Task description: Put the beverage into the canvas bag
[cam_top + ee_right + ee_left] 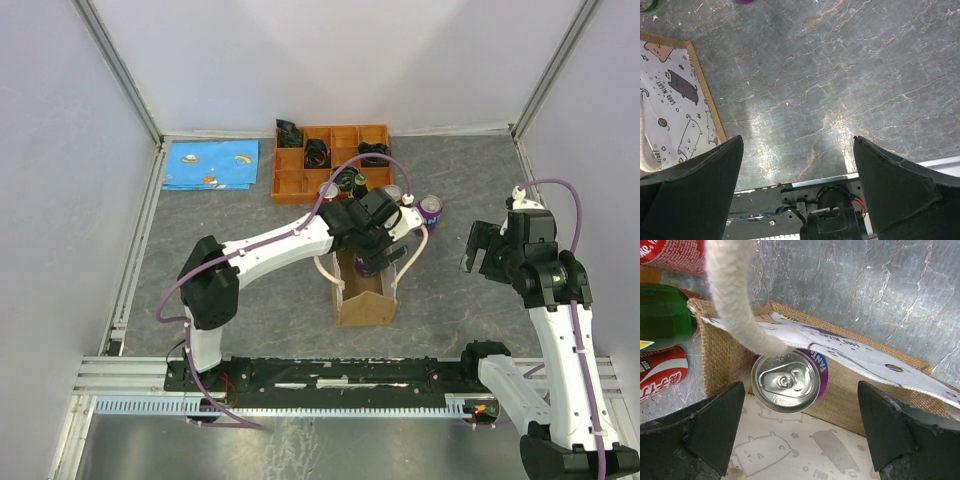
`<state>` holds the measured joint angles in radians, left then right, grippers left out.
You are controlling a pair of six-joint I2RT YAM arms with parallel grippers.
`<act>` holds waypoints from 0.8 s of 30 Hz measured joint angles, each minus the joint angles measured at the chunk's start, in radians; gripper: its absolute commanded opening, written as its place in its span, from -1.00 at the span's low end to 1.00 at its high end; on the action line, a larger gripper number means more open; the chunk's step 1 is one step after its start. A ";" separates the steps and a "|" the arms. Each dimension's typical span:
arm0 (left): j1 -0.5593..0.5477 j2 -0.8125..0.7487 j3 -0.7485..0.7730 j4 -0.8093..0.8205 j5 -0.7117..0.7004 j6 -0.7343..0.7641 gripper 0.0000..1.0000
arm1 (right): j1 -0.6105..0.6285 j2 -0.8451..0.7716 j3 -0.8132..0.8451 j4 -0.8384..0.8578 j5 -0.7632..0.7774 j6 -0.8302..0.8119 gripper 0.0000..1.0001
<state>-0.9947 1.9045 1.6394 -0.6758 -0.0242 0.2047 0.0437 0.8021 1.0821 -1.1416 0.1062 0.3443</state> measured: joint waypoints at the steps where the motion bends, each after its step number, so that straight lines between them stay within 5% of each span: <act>1: 0.000 0.000 0.003 -0.002 0.000 0.000 0.99 | 0.000 0.000 0.000 0.000 0.000 0.000 0.98; 17: 0.032 -0.257 0.028 -0.047 0.042 -0.016 0.99 | 0.000 0.037 0.000 0.005 -0.001 0.000 0.98; 24: 0.351 -0.128 0.294 -0.098 0.095 -0.105 0.98 | 0.000 0.044 0.000 0.009 -0.005 0.008 0.99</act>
<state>-0.6437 1.7767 1.9335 -0.7742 0.0711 0.1001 0.0437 0.8463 1.0824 -1.1324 0.1013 0.3523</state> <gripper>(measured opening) 0.991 0.992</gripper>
